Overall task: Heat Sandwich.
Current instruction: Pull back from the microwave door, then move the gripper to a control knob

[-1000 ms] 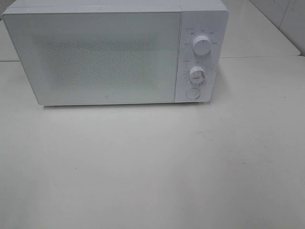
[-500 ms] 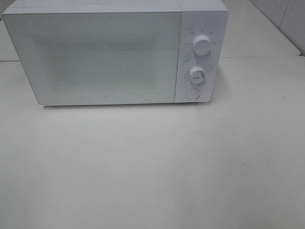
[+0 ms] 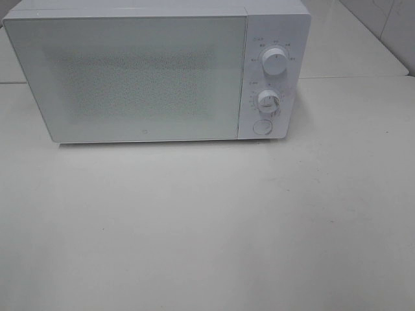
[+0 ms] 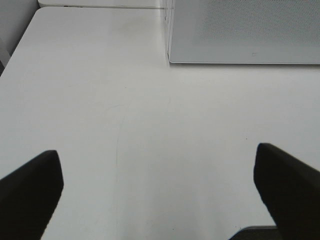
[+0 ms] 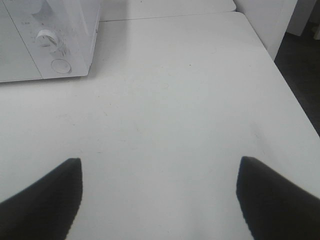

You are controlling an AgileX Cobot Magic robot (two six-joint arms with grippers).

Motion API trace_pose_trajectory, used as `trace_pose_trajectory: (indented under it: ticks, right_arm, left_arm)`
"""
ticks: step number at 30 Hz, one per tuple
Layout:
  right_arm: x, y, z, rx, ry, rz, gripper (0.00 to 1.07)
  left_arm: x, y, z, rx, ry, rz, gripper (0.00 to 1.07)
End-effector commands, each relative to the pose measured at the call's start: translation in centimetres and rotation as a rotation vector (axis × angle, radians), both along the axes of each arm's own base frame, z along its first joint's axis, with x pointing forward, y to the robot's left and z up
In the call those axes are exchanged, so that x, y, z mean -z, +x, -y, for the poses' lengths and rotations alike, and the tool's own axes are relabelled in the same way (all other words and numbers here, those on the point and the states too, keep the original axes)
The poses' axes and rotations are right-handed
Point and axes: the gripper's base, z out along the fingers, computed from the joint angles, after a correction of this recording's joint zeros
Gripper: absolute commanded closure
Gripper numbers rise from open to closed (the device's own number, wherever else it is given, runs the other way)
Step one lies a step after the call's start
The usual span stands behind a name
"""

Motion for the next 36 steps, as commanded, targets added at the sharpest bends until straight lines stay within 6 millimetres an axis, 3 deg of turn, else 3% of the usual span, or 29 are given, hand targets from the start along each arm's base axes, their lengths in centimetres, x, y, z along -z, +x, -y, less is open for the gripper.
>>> trace_pose_trajectory:
  ticks: [1, 17, 36]
  right_arm:
    - [-0.8, 0.7, 0.0, -0.009, -0.02, 0.016, 0.25]
    - [-2.4, 7.0, -0.2, -0.035, -0.038, 0.045, 0.28]
    - [-2.1, 13.6, -0.4, -0.058, -0.034, 0.069, 0.31]
  left_arm:
    - [0.0, -0.4, 0.1, 0.003, -0.008, 0.035, 0.08]
    - [0.0, -0.4, 0.1, 0.003, -0.008, 0.035, 0.08]
    - [0.0, -0.4, 0.1, 0.003, -0.008, 0.035, 0.08]
